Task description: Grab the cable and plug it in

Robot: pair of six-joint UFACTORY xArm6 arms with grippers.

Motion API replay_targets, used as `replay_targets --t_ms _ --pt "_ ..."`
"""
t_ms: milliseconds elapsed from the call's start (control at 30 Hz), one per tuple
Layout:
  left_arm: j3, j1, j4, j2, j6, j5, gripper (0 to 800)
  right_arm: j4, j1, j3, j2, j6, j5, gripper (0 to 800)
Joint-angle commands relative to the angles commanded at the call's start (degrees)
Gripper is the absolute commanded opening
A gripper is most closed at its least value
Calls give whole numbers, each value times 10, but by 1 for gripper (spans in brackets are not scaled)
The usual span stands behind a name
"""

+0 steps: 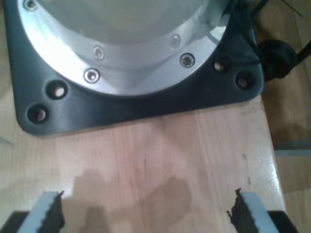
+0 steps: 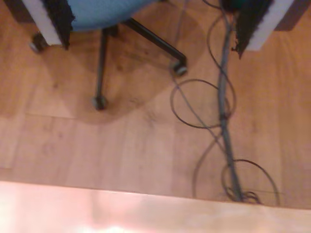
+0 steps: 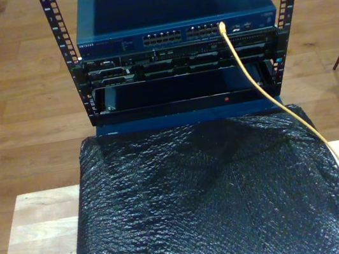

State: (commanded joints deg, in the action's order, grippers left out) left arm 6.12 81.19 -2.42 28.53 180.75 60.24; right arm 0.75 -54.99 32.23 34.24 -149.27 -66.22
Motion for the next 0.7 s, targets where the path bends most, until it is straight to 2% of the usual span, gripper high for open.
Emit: replay_targets --t_ms 433,700 --pt "0 0 0 0 0 0 800 1 -184 -107 84 -199 -14 798" --pt "0 0 0 0 0 0 800 3 -229 -181 109 -238 -7 798"
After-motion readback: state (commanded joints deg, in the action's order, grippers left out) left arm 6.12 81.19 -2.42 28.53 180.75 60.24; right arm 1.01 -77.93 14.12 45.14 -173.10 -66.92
